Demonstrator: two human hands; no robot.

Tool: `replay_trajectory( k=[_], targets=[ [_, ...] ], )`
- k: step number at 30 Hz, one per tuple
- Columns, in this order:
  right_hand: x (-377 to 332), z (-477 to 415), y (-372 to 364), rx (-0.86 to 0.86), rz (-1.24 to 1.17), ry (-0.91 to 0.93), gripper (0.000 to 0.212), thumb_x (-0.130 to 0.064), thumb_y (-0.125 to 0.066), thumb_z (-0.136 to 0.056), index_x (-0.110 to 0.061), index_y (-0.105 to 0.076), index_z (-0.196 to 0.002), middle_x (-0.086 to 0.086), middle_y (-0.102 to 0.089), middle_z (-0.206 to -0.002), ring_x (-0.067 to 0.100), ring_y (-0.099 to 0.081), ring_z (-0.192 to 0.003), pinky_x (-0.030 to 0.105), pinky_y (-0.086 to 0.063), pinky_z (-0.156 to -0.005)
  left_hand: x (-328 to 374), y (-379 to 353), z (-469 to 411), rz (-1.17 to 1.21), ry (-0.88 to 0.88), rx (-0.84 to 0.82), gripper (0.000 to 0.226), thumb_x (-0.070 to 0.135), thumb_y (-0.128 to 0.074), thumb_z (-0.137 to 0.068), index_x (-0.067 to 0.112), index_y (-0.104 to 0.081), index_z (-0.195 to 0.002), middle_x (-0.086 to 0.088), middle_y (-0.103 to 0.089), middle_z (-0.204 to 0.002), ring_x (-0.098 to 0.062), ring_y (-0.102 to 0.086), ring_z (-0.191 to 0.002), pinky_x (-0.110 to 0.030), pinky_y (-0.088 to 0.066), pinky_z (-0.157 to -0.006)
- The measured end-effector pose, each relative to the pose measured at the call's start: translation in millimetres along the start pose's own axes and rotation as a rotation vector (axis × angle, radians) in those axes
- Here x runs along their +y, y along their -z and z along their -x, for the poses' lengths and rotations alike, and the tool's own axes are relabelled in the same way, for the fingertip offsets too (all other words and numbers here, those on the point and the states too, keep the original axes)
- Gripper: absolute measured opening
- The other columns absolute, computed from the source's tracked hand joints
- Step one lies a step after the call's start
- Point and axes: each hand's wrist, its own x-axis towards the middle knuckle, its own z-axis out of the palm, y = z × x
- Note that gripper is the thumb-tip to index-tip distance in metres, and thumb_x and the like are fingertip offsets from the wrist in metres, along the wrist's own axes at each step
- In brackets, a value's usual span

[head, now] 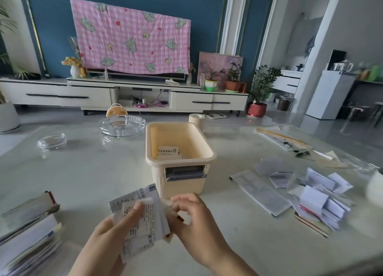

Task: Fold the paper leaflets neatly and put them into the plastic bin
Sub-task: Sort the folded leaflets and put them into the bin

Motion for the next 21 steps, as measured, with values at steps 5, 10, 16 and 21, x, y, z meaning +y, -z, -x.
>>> replay_trajectory(
  k=[5, 10, 16, 21],
  targets=[
    [2, 7, 21, 0.167, -0.15, -0.038, 0.008, -0.01, -0.06, -0.088, -0.017, -0.06, -0.085, 0.003, -0.068, -0.078, 0.008, -0.058, -0.061, 0.032, -0.049, -0.054, 8, -14, 1, -0.057, -0.012, -0.071, 0.035, 0.021, -0.056, -0.072, -0.001, -0.066, -0.097, -0.02, -0.072, -0.085, -0.023, -0.069, -0.064, -0.031, -0.057, -0.053],
    [-14, 17, 36, 0.093, -0.65, -0.075, 0.049, 0.009, -0.058, -0.084, -0.027, -0.053, -0.118, 0.015, -0.063, -0.092, 0.019, -0.061, -0.063, 0.027, -0.048, -0.049, 6, -14, -1, -0.047, -0.026, -0.067, 0.041, 0.025, -0.057, -0.071, 0.002, -0.064, -0.104, -0.017, -0.071, -0.086, -0.024, -0.068, -0.069, -0.03, -0.057, -0.053],
    [-6, 15, 7, 0.123, -0.302, -0.021, 0.04, -0.006, -0.053, -0.085, -0.037, -0.05, -0.11, 0.0, -0.066, -0.098, 0.018, -0.066, -0.079, 0.038, -0.058, -0.064, 8, -19, 2, -0.001, -0.013, -0.127, 0.047, 0.025, -0.055, -0.074, -0.004, -0.061, -0.111, -0.026, -0.068, -0.102, -0.037, -0.066, -0.092, -0.042, -0.056, -0.076],
    [-11, 16, -1, 0.197, -0.242, -0.022, 0.027, -0.004, -0.056, -0.088, -0.028, -0.053, -0.101, -0.001, -0.068, -0.089, 0.017, -0.066, -0.077, 0.041, -0.059, -0.065, 9, -18, 2, 0.012, -0.042, -0.157, 0.043, 0.028, -0.053, -0.076, 0.001, -0.064, -0.107, -0.02, -0.07, -0.1, -0.026, -0.07, -0.086, -0.03, -0.059, -0.068]
  ],
)
